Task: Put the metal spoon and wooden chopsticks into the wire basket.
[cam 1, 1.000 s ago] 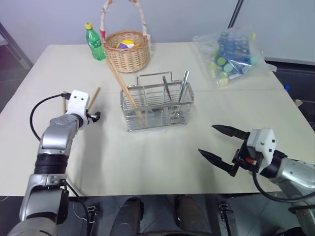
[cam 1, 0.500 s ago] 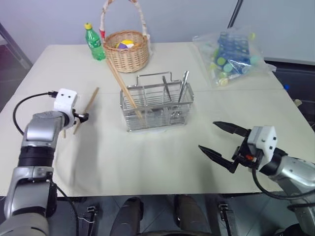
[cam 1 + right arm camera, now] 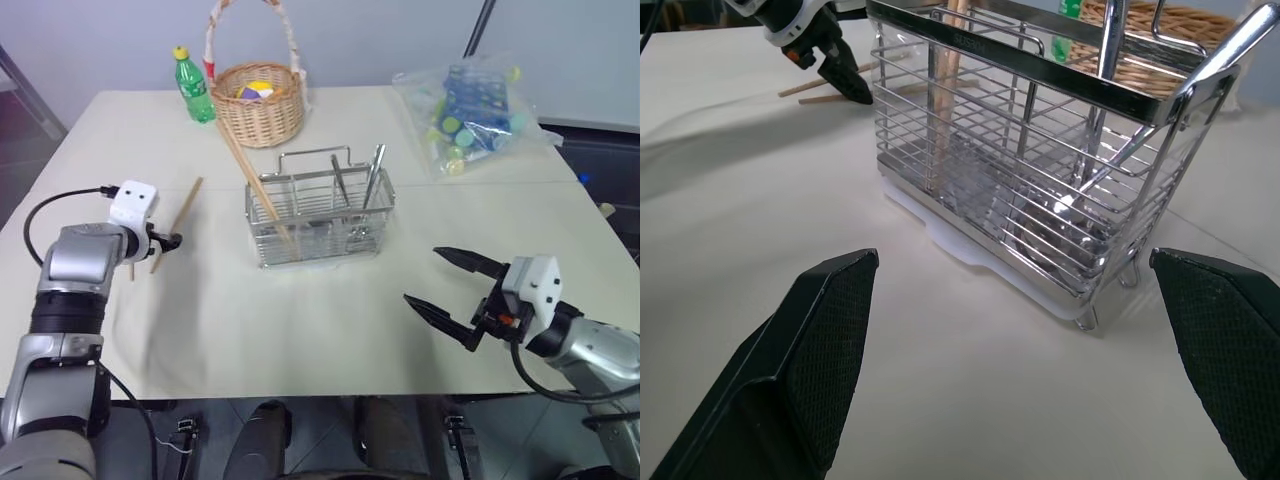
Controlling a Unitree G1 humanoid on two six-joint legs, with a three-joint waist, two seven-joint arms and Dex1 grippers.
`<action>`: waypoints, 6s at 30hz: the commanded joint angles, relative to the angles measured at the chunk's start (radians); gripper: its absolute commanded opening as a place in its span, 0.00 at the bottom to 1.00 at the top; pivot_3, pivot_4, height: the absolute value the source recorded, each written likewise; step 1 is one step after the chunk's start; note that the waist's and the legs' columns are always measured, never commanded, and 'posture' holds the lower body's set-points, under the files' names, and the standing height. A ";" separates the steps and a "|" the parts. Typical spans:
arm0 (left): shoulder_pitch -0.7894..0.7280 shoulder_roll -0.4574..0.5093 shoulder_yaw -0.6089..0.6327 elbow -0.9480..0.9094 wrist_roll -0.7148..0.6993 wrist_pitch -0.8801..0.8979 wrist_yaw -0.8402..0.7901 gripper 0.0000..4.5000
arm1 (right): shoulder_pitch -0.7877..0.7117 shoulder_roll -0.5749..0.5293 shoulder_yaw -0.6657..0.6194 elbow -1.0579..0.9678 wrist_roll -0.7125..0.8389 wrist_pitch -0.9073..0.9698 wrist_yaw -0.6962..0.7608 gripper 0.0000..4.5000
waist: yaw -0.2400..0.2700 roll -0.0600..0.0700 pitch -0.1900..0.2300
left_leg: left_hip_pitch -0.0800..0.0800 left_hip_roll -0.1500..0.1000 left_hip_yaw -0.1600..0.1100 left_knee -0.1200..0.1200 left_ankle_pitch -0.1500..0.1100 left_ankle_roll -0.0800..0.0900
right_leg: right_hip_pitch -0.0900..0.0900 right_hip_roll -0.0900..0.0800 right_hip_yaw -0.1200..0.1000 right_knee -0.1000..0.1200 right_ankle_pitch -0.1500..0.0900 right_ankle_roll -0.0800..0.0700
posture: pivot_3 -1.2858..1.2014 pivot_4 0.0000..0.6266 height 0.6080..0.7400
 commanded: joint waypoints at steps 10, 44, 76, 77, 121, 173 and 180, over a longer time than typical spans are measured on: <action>-0.021 -0.019 0.015 0.021 0.002 0.009 0.016 0.01 | 0.017 -0.001 -0.034 -0.050 0.021 -0.002 -0.021 1.00 | -0.003 0.000 0.000 | 0.001 0.000 0.000 0.000 0.000 0.000 | 0.000 0.000 0.000 0.001 0.000 0.000 | 0.52 0.24 1.00; -0.285 -0.101 0.429 -0.137 -0.666 -0.440 -0.239 0.01 | 0.005 0.009 -0.029 -0.065 0.030 0.015 -0.053 1.00 | -0.001 -0.005 0.002 | 0.000 0.000 0.000 0.001 0.000 -0.001 | 0.000 0.000 0.000 0.002 0.000 0.000 | 0.52 0.24 1.00; -0.033 -0.343 0.150 -0.298 -0.645 -0.444 -0.376 0.01 | -0.058 0.018 0.026 -0.011 -0.009 0.002 -0.068 1.00 | 0.001 -0.005 0.002 | 0.000 0.000 0.000 0.001 0.000 -0.001 | 0.000 0.000 0.000 0.002 0.000 0.000 | 0.52 0.24 1.00; -0.026 -0.343 0.149 -0.305 -0.643 -0.443 -0.374 0.01 | -0.059 0.019 0.025 -0.010 -0.009 0.001 -0.067 1.00 | 0.000 -0.005 0.002 | 0.000 0.000 0.000 0.001 0.000 -0.001 | 0.000 0.000 0.000 0.002 0.000 0.000 | 0.52 0.24 1.00; -0.154 -0.039 0.411 -0.211 -0.603 -0.430 0.000 0.45 | -0.128 0.010 0.056 -0.048 0.036 0.054 -0.040 1.00 | -0.003 -0.005 0.002 | 0.000 0.000 0.000 0.001 0.000 -0.001 | 0.000 0.000 0.000 0.001 0.000 0.000 | 0.52 0.24 1.00; -0.059 -0.077 0.362 0.222 -0.140 0.039 0.494 0.45 | -0.028 -0.131 -0.087 -0.008 0.061 -0.010 0.210 1.00 | -0.003 -0.010 0.001 | 0.001 0.000 0.000 0.001 0.000 -0.001 | 0.000 0.000 0.000 0.002 0.000 0.000 | 0.52 0.24 1.00; -0.087 -0.075 0.376 0.246 -0.139 0.039 0.496 0.45 | -0.031 -0.136 -0.095 0.007 0.060 -0.012 0.218 1.00 | -0.001 -0.009 0.001 | 0.001 0.000 0.000 0.001 0.000 -0.001 | 0.000 0.000 0.000 0.002 0.000 0.000 | 0.52 0.24 1.00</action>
